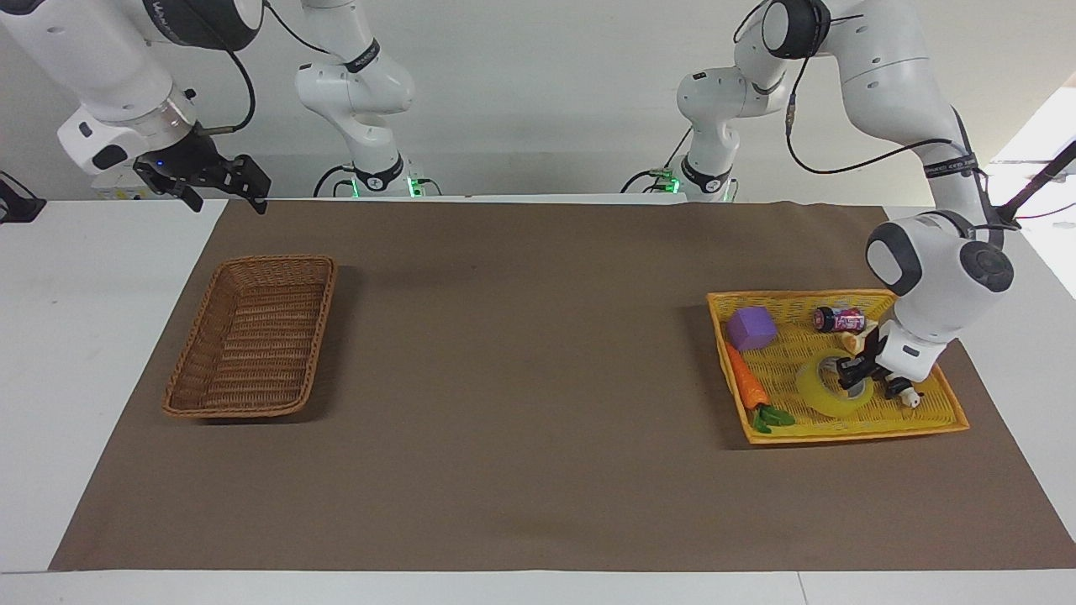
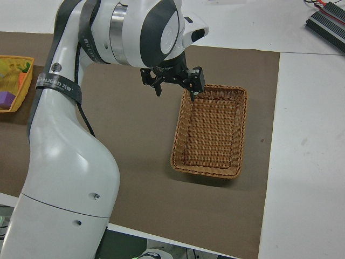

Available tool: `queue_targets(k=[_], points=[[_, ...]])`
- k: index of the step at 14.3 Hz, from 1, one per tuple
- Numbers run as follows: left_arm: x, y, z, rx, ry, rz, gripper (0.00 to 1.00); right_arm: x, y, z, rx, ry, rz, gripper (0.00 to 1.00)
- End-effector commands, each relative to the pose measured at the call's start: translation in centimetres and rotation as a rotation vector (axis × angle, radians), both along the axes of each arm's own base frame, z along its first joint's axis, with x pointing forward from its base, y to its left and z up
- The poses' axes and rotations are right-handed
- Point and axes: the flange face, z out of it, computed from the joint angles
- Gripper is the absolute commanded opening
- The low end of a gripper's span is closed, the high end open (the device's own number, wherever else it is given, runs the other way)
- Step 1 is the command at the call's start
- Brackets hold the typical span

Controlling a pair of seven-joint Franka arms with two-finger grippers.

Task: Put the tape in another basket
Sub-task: 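Grasp the yellow tape roll with the left gripper and lift it out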

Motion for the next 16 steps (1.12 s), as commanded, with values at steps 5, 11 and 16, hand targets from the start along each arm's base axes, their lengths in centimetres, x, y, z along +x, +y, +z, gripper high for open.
queue_targets(k=[5,11,16], points=[[-2.6,-20.9,5.3,-0.113,0.046,0.059,0.0,-0.8,-0.1,0.1,0.02,-0.005,0.006,0.99],[-8.4,-32.7,5.4,-0.105,0.084,0.058,0.0,-1.7,-0.1,1.2,0.022,0.0,0.006,0.99],[-8.6,-33.1,5.4,-0.105,0.088,0.068,0.0,-0.2,2.6,-0.2,0.251,-0.138,0.009,0.99]])
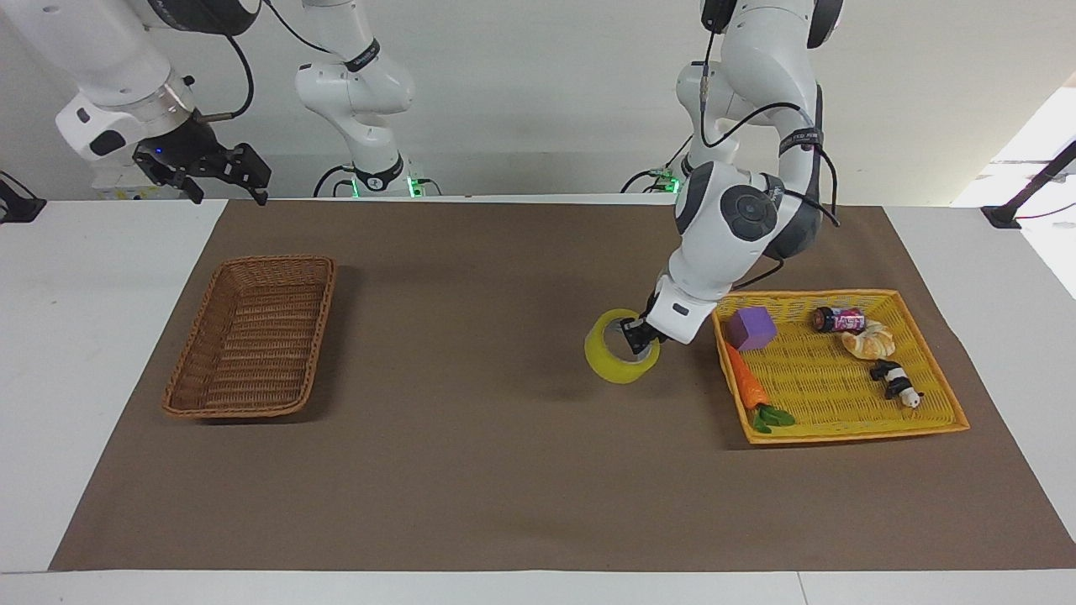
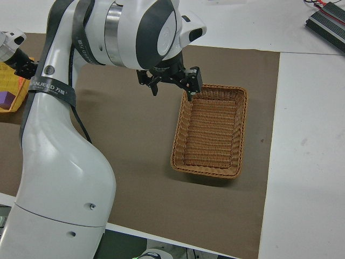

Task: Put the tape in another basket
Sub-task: 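Grasp the yellow tape roll with the left gripper and lift it out, then hold the tape up with the left gripper while the right gripper approaches it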

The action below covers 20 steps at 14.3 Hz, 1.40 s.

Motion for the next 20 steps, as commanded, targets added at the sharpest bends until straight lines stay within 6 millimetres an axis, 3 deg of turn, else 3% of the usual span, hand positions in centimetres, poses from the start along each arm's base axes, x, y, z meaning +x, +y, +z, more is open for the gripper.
queue_targets(k=[1,2,5,8,10,12,14,20], points=[[-1.0,0.4,0.9,-0.012,0.01,0.028,0.0,1.1,2.1,-2.9,0.23,-0.065,0.002,0.99],[-1.2,0.2,0.9,-0.012,0.013,0.029,0.0,2.6,3.5,-4.8,0.363,-0.065,0.006,0.99],[-2.0,-0.6,0.8,-0.01,0.02,0.015,0.0,7.2,11.2,-10.6,0.563,-0.106,-0.014,0.99],[-3.2,-2.1,0.6,-0.004,0.03,0.014,0.0,9.6,16.6,-17.0,0.764,-0.122,-0.15,0.99],[-4.0,-2.9,0.6,0.002,0.044,0.054,0.01,10.4,20.2,-20.1,0.83,-0.112,-0.216,0.99],[-4.5,-3.4,0.3,0.004,0.046,0.048,0.01,10.7,23.6,-23.3,0.919,-0.104,-0.266,0.99],[-4.5,-3.3,0.3,0.004,0.046,0.051,0.01,10.2,26.2,-25.2,0.945,-0.102,-0.293,0.99],[-4.7,-3.2,0.1,0.007,0.051,0.055,0.02,7.6,31.4,-28.0,0.992,-0.072,-0.369,0.99]])
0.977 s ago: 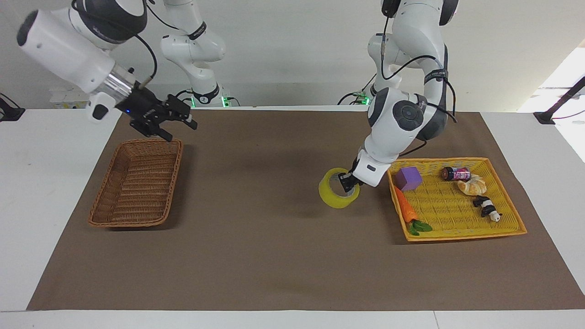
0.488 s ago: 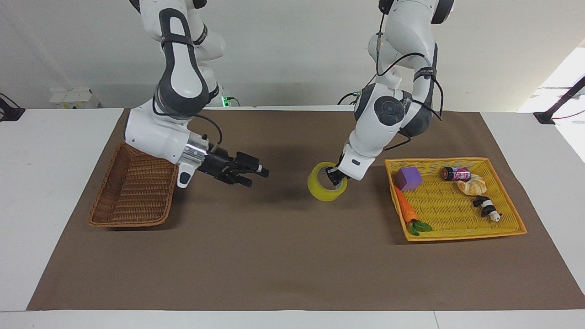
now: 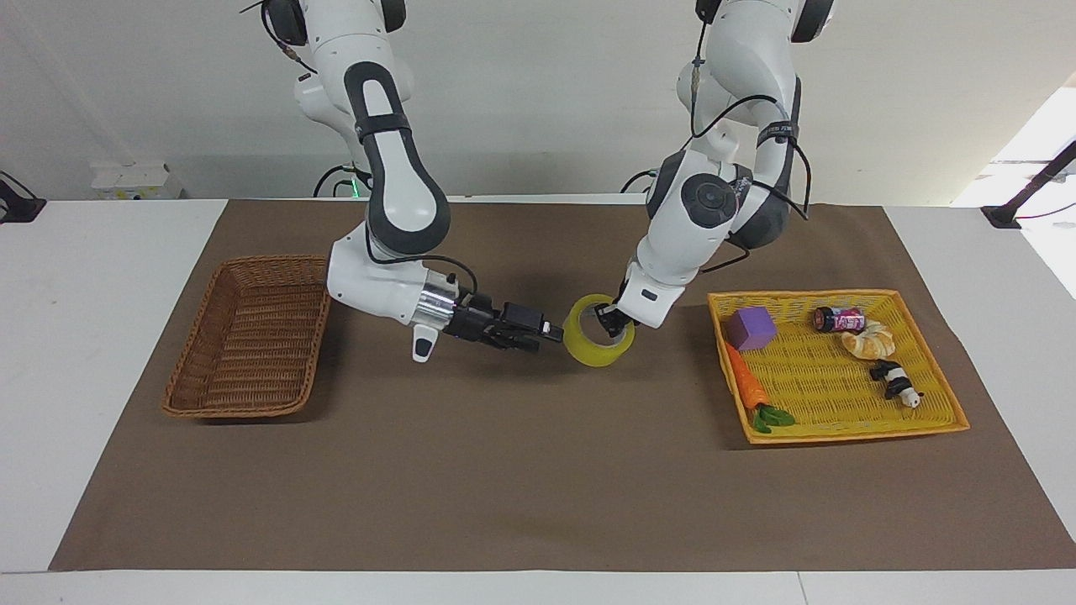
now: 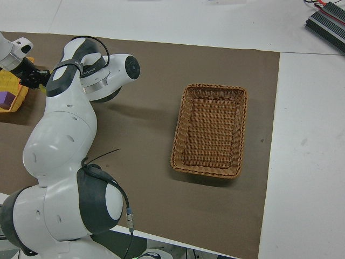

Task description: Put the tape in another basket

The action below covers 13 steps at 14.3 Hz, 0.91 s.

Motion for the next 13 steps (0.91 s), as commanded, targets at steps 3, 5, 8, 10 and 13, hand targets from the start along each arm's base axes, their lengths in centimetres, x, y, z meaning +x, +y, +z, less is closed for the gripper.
queue_targets(k=[3,5,8,10,13], points=[[-1.3,0.8,0.2,-0.001,0.018,0.022,0.02,-2.1,1.7,-1.2,-0.007,-0.001,-0.01,0.99],[-1.3,0.8,0.2,-0.001,0.017,0.035,0.02,-3.0,3.3,-1.6,-0.004,0.005,-0.011,0.99],[-1.2,0.8,0.3,-0.006,0.007,0.036,0.02,-3.5,3.7,-1.9,-0.018,0.005,-0.012,0.99],[-1.2,0.8,0.3,-0.006,0.007,0.036,0.02,-3.6,3.7,-2.0,-0.019,0.008,-0.012,0.99],[-1.3,0.7,0.2,-0.005,0.01,0.033,0.03,-3.6,3.6,-2.0,-0.018,0.008,-0.012,0.81]])
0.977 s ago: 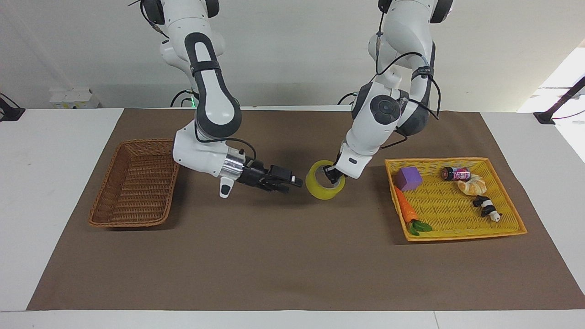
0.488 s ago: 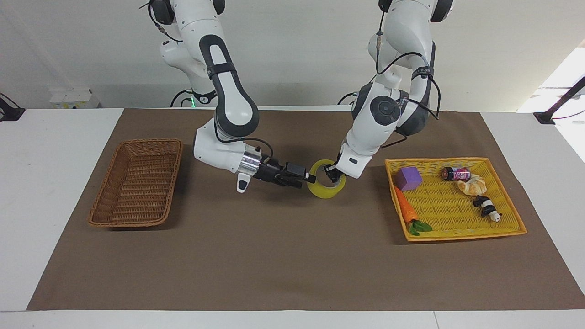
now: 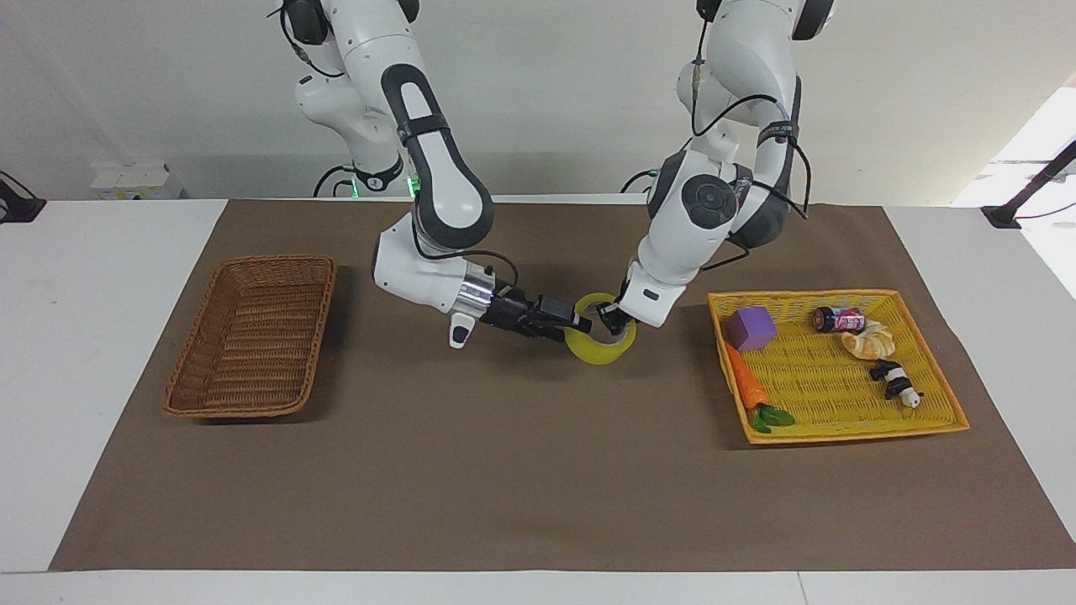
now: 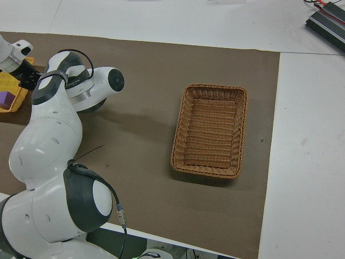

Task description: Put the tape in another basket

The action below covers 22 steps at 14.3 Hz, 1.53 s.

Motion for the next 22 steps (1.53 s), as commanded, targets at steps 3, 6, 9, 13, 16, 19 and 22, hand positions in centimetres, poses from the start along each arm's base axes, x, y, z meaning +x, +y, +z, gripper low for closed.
queue_targets(k=[3,6,9,13,16,19,22], points=[[-0.8,0.4,0.8,-0.013,-0.004,0.015,0.03,-0.7,-0.2,0.2,0.004,-0.021,-0.004,0.38],[-0.9,0.4,0.7,-0.011,0.001,0.013,0.02,-0.8,0.1,0.2,0.003,-0.029,0.005,0.09],[-1.0,0.2,0.8,-0.011,0.001,0.009,0.03,-0.6,0.0,0.6,0.004,-0.039,0.013,0.0],[-1.3,-0.2,1.3,-0.012,0.001,0.001,0.72,-0.4,-0.3,0.6,0.003,-0.056,0.022,0.0],[-0.8,2.1,5.4,-0.015,-0.008,0.015,0.99,-0.4,-0.4,0.6,0.005,-0.055,0.023,0.0],[1.6,7.1,10.3,0.001,-0.04,0.063,0.99,-0.3,-0.4,0.6,0.005,-0.057,0.022,0.0],[3.0,17.1,14.3,0.009,-0.046,0.065,0.99,0.4,-2.0,1.7,-0.032,-0.093,0.05,0.0]])
